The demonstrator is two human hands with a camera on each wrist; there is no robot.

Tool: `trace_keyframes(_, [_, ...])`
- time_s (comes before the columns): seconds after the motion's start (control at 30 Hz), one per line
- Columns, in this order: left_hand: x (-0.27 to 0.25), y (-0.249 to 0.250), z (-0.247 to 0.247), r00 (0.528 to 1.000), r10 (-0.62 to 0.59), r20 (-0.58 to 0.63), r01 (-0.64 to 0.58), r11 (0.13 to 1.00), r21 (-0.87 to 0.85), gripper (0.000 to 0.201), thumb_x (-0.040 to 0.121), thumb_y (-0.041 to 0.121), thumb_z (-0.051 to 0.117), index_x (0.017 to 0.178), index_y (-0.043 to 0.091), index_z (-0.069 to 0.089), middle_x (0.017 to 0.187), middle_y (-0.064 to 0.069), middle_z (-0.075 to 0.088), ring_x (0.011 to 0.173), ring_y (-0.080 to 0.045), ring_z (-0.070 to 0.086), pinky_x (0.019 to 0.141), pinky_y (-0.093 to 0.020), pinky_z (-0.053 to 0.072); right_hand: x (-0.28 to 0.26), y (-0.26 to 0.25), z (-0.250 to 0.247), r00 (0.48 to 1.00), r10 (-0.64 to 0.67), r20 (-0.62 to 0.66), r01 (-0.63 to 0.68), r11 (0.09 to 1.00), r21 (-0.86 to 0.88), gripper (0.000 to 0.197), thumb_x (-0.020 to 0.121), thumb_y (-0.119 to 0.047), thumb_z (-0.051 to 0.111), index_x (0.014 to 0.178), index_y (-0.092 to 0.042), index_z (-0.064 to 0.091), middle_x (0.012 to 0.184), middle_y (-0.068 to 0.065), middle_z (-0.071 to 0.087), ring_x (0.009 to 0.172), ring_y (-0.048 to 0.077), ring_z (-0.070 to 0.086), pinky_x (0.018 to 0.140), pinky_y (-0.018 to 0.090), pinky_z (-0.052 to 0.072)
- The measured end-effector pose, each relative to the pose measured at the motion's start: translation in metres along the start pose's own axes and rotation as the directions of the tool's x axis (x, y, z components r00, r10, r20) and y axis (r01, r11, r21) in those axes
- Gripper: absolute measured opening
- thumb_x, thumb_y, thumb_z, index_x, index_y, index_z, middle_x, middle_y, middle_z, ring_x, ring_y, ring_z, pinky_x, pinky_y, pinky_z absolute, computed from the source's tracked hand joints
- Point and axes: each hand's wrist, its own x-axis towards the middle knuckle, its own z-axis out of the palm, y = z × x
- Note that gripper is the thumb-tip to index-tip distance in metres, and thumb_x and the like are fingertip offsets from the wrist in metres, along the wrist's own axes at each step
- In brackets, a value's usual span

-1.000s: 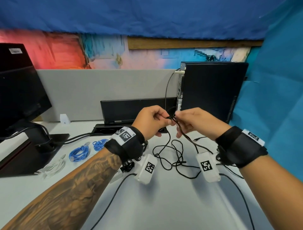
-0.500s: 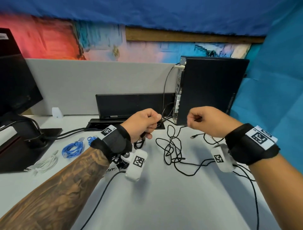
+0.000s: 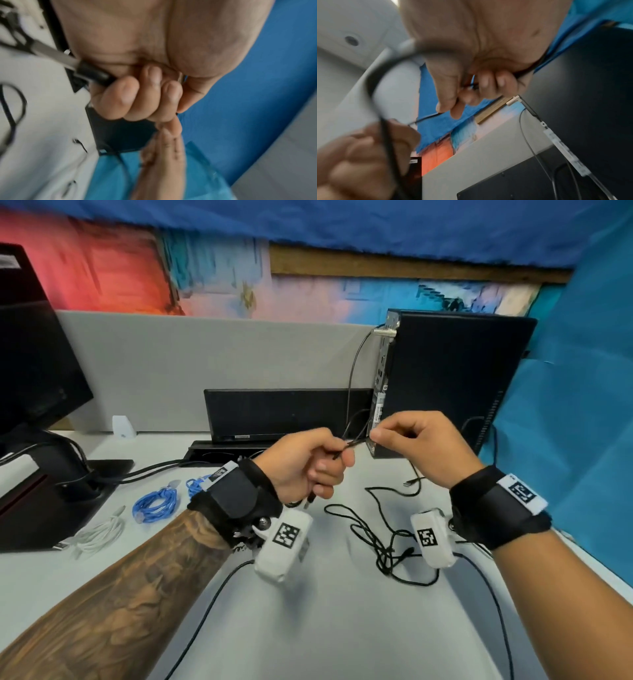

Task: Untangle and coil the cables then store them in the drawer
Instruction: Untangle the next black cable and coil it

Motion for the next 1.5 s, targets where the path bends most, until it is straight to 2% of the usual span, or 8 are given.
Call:
trace_keyframes(0.13, [-0.009, 0.012, 0.003, 0.964, 0.248, 0.101, -0.204, 0.925, -0.319, 0.021, 0.092, 0.011, 0.034, 0.095, 0.008, 0.055, 0.065, 0.003, 0.041, 0.058, -0.010, 0.028, 0.059, -0.026, 0.042, -0.012, 0.010, 0.032, 0.995, -0.021, 0.094, 0.017, 0.999, 0.048, 0.020, 0.102, -0.031, 0.058, 0.097, -0.036, 0.076, 0.066, -0.011, 0.058, 0.063, 0.005, 0.052, 0.065, 0.025, 0.045])
trace_keyframes(0.33, [-0.003, 0.017, -0.011, 0.871, 0.422, -0.252, -0.492, 0.747, -0.448, 0.021, 0.105, 0.011, 0.036, 0.102, 0.011, 0.057, 0.076, 0.002, 0.057, 0.062, -0.006, 0.052, 0.069, -0.028, 0.055, -0.043, 0.011, 0.073, 0.950, 0.062, 0.305, -0.038, 0.996, -0.083, 0.025, 0.107, -0.025, 0.049, 0.120, -0.033, 0.068, 0.070, -0.038, 0.060, 0.071, -0.009, 0.058, 0.070, 0.011, 0.041])
trace_keyframes(0.57, [0.003, -0.004, -0.028, 0.743, 0.431, -0.511, -0.590, 0.783, -0.197, 0.019, 0.104, 0.003, 0.042, 0.112, 0.005, 0.059, 0.105, -0.011, 0.073, 0.097, -0.021, 0.073, 0.087, -0.034, 0.058, -0.053, -0.008, 0.066, 0.929, 0.010, 0.370, 0.062, 0.982, -0.181, 0.026, 0.105, -0.033, 0.049, 0.120, -0.034, 0.070, 0.092, -0.030, 0.066, 0.088, -0.008, 0.061, 0.084, 0.019, 0.049])
trace_keyframes(0.7, [0.005, -0.022, -0.027, 0.643, 0.568, -0.513, -0.454, 0.823, 0.342, 0.020, 0.099, -0.002, 0.049, 0.109, 0.001, 0.067, 0.098, -0.014, 0.075, 0.088, -0.023, 0.074, 0.085, -0.032, 0.057, -0.049, -0.023, 0.049, 0.970, -0.144, 0.195, 0.180, 0.967, -0.180, 0.017, 0.101, -0.027, 0.057, 0.103, -0.027, 0.074, 0.083, -0.019, 0.066, 0.082, 0.002, 0.061, 0.073, 0.021, 0.047])
trace_keyframes(0.93, [-0.013, -0.033, 0.003, 0.915, 0.381, -0.130, -0.226, 0.754, 0.617, 0.038, 0.097, 0.029, 0.040, 0.089, 0.004, 0.067, 0.062, 0.003, 0.049, 0.059, -0.012, 0.043, 0.064, -0.027, 0.044, -0.032, -0.024, 0.014, 0.969, -0.244, -0.038, 0.227, 0.942, -0.248, 0.017, 0.103, -0.020, 0.055, 0.109, -0.023, 0.069, 0.090, -0.013, 0.053, 0.084, 0.007, 0.056, 0.076, 0.024, 0.047])
trace_keyframes(1.13, [-0.035, 0.000, -0.002, 0.955, 0.288, -0.077, -0.298, 0.927, -0.228, 0.022, 0.089, 0.016, 0.039, 0.083, 0.010, 0.059, 0.061, 0.004, 0.031, 0.055, -0.012, 0.027, 0.062, -0.030, 0.037, -0.026, 0.000, 0.011, 0.994, -0.063, 0.090, 0.080, 0.977, -0.200, 0.022, 0.106, -0.023, 0.049, 0.111, -0.035, 0.067, 0.094, -0.014, 0.063, 0.084, 0.001, 0.064, 0.080, 0.022, 0.050])
trace_keyframes(1.33, [-0.026, 0.012, 0.001, 0.840, 0.391, -0.377, -0.533, 0.725, -0.436, 0.023, 0.099, 0.001, 0.036, 0.104, 0.001, 0.058, 0.077, -0.001, 0.060, 0.067, -0.010, 0.059, 0.079, -0.032, 0.058, -0.035, -0.022, 0.045, 0.954, 0.040, 0.297, -0.007, 0.994, -0.112, 0.025, 0.106, -0.029, 0.047, 0.096, -0.025, 0.069, 0.070, -0.003, 0.063, 0.054, 0.002, 0.054, 0.063, 0.031, 0.051])
trace_keyframes(1.5, [-0.011, 0.004, -0.007, 0.613, 0.487, -0.622, -0.680, 0.726, -0.101, 0.021, 0.101, -0.003, 0.042, 0.111, 0.001, 0.061, 0.092, -0.010, 0.074, 0.086, -0.019, 0.074, 0.089, -0.031, 0.057, -0.047, -0.051, 0.047, 0.906, 0.008, 0.423, 0.069, 0.984, -0.167, 0.031, 0.106, -0.036, 0.048, 0.087, -0.017, 0.063, 0.072, -0.002, 0.072, 0.058, 0.005, 0.061, 0.059, 0.025, 0.051])
